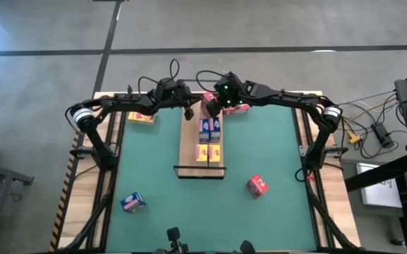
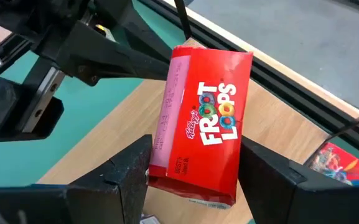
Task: Stack cereal on shelf
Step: Put the top red cereal box on the shelf
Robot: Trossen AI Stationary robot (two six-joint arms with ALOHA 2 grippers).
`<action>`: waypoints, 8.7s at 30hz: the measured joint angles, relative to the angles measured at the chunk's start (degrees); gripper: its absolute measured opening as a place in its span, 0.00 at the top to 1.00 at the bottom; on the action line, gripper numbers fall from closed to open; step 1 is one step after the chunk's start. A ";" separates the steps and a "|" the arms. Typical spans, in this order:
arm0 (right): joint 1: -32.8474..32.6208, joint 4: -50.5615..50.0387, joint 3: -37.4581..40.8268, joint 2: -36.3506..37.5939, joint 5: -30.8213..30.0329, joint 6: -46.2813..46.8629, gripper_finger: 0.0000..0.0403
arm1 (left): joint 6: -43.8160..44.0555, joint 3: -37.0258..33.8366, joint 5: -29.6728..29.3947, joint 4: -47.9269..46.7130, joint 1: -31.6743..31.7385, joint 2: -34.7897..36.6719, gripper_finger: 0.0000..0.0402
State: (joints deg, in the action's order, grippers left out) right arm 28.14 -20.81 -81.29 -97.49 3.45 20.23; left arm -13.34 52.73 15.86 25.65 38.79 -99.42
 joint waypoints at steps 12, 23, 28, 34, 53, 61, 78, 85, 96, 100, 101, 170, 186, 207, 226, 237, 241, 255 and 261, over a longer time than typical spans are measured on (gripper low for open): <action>-0.19 -1.67 -0.02 0.04 -0.39 1.74 0.49 | 0.63 0.00 -0.33 -0.22 0.02 0.00 1.00; -0.18 -1.74 0.02 -0.03 -0.47 1.86 0.31 | 1.94 0.00 -0.34 -2.27 -0.04 1.08 1.00; -0.13 -1.86 0.04 0.15 -0.49 1.90 0.26 | 1.67 0.00 -0.33 -4.96 -0.04 3.35 1.00; -0.02 -4.22 -1.20 1.53 -1.48 2.20 0.26 | 0.42 0.00 -0.33 -8.36 -0.04 6.53 1.00; 0.76 -16.27 -10.89 1.79 -3.70 -16.69 0.76 | -3.55 -1.11 10.10 -15.13 -2.49 10.45 1.00; 1.68 -16.90 -8.79 1.79 -5.04 -20.32 0.97 | -3.97 -1.11 7.11 -11.88 -2.43 8.14 1.00; 1.78 -9.74 -0.92 1.74 -4.54 -22.42 0.97 | -4.17 -1.09 -0.37 -4.63 -2.43 4.09 1.00; 0.42 -9.96 -0.92 1.74 -1.42 -21.72 0.97 | -4.19 -1.09 -0.37 -2.55 -2.43 2.51 1.00; -2.10 -12.94 -0.92 1.74 -1.49 -21.56 0.97 | -4.16 -0.44 -0.37 -1.64 -2.43 2.08 1.00; -2.41 -13.15 -0.92 1.76 -1.92 -21.70 0.97 | -4.16 -0.24 -0.37 -1.68 -2.43 2.08 1.00; -2.39 -13.12 -0.92 1.76 -1.96 -21.74 0.97 | -4.16 -0.24 -0.37 -1.72 -2.43 2.08 1.00; -4.34 6.07 4.63 3.64 -4.51 -16.77 0.97 | -3.09 -0.24 -0.35 -9.06 -2.00 3.30 1.00; -4.40 6.05 2.70 3.71 -5.03 -15.65 0.97 | -3.01 -0.24 -0.35 -11.23 -1.99 3.21 1.00; -4.51 6.79 1.11 3.64 -4.99 -16.27 0.97 | -5.43 -0.26 3.99 -7.29 -2.05 -1.61 1.00; -4.51 5.72 1.22 3.62 -5.03 -16.29 0.97 | -3.66 1.59 5.11 0.66 -2.10 -6.73 1.00; -4.53 1.56 1.26 3.82 -6.45 -17.06 0.97 | -4.14 1.57 6.32 -3.80 -1.99 -4.58 1.00; -4.52 0.21 1.31 4.92 -8.13 -17.29 0.97 | -5.24 1.57 11.35 -3.78 -1.93 -4.26 1.00; -4.66 -2.35 1.83 9.02 -8.03 -17.01 0.97 | -5.22 1.60 18.98 -1.86 -1.95 -4.26 1.00; -4.66 -3.37 2.68 8.89 -7.98 -16.37 0.97 | -5.43 1.60 12.68 -1.48 -1.92 -4.26 1.00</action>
State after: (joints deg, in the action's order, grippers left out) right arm 23.49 -24.18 -78.61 -88.60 -4.54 3.86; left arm -18.76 54.33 28.54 24.16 36.86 -103.68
